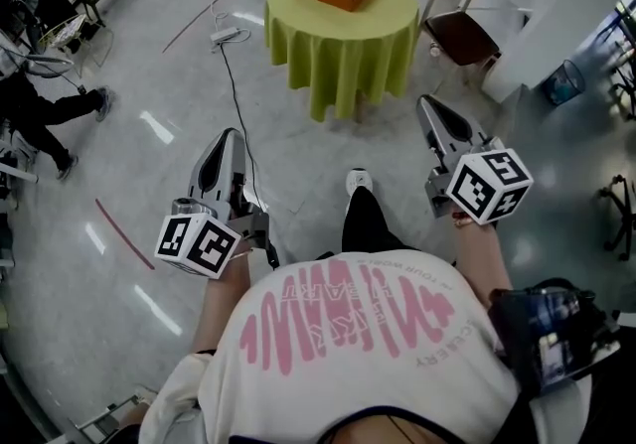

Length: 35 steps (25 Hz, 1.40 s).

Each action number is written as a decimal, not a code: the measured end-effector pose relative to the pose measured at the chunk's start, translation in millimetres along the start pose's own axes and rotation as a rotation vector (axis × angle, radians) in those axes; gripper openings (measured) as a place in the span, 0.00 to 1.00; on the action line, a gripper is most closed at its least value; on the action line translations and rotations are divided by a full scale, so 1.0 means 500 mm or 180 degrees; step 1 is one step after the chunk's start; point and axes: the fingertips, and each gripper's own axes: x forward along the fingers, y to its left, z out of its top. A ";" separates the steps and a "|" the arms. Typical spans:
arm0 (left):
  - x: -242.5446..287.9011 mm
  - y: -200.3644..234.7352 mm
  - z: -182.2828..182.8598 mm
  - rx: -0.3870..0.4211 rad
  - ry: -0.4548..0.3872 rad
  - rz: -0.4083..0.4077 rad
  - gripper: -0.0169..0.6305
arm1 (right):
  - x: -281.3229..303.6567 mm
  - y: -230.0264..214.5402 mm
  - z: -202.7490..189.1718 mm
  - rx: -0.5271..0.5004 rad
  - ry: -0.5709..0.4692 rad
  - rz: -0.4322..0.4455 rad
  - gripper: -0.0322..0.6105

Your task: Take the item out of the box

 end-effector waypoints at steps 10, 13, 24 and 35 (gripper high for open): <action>0.086 0.021 0.006 0.0014 -0.0088 -0.0004 0.04 | 0.074 -0.083 0.024 0.0118 -0.0139 -0.0009 0.06; 0.129 0.029 0.004 -0.0035 -0.0100 -0.0020 0.04 | 0.111 -0.113 0.031 0.0132 -0.0140 0.0032 0.06; 0.325 0.052 0.038 0.0018 -0.0282 0.0076 0.04 | 0.274 -0.242 0.122 0.0087 -0.0202 0.0289 0.06; 0.558 0.069 0.016 0.0014 -0.0276 0.0056 0.04 | 0.413 -0.417 0.164 0.0056 -0.0110 0.0336 0.06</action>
